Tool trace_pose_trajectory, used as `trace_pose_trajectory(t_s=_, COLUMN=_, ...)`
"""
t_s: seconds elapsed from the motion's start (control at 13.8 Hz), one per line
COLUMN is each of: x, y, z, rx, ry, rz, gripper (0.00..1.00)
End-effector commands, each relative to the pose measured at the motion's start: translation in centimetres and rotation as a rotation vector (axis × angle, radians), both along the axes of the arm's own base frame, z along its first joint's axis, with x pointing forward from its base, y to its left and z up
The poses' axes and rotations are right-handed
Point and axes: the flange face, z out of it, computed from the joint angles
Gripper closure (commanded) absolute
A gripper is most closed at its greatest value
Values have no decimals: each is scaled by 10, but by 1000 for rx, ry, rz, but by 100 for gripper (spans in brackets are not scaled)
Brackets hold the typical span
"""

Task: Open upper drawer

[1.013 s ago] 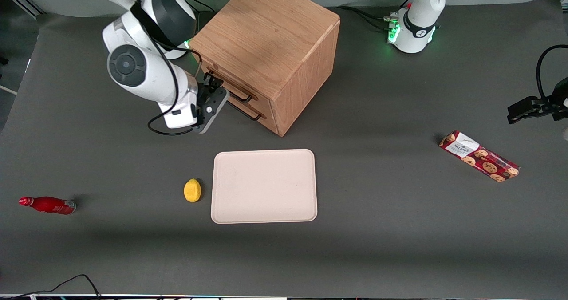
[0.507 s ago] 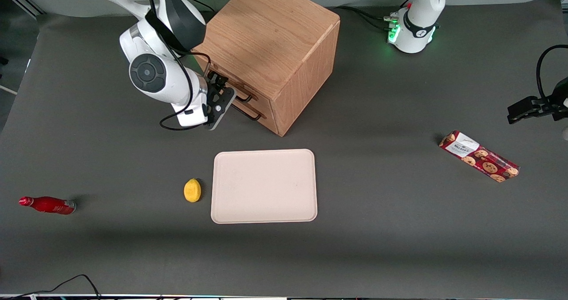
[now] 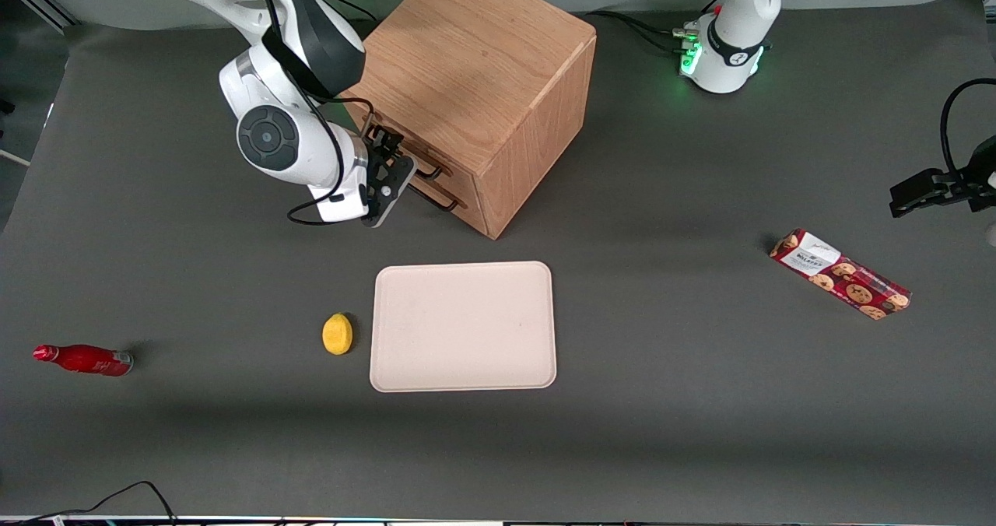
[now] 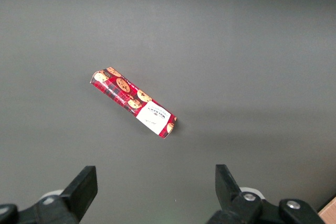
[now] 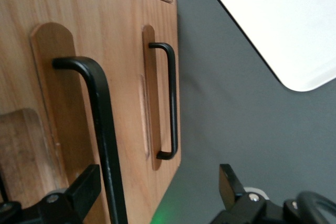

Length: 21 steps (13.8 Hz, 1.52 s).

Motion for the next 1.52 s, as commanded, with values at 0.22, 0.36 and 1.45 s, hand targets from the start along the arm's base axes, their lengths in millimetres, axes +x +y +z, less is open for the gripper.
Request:
trace_pose_trajectory(t_s=0.22, x=-7, y=1, z=-13, rx=39, ry=22, rz=-44, gripper=0)
trace_pose_trajectory(t_s=0.36, x=-7, y=1, z=-20, rx=41, ry=11, rz=-49, gripper=0)
trace_pose_trajectory(t_s=1.45, x=14, y=-15, z=-31, rx=27, ry=-71, rz=-67, gripper=0)
